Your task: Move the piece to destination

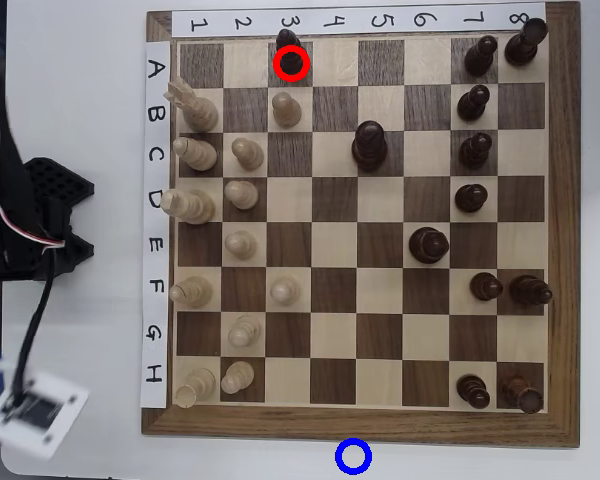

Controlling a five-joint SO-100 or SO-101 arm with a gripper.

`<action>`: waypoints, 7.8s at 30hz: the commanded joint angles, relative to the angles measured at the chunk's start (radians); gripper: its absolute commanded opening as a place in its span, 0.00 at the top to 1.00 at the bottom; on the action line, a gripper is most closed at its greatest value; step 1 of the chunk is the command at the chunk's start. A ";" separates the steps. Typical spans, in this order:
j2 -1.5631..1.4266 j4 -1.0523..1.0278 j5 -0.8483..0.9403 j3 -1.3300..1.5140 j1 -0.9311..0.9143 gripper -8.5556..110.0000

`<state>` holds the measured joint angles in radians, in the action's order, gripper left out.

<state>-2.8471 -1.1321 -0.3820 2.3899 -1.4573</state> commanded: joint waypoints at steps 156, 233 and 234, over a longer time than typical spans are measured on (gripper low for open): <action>0.902 0.884 -1.545 0.003 2.068 0.73; 0.718 0.804 -1.647 -0.025 2.005 0.93; 0.692 0.782 -1.631 -0.046 1.999 0.93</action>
<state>-1.9405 -0.2715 -1.7549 2.4528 0.6029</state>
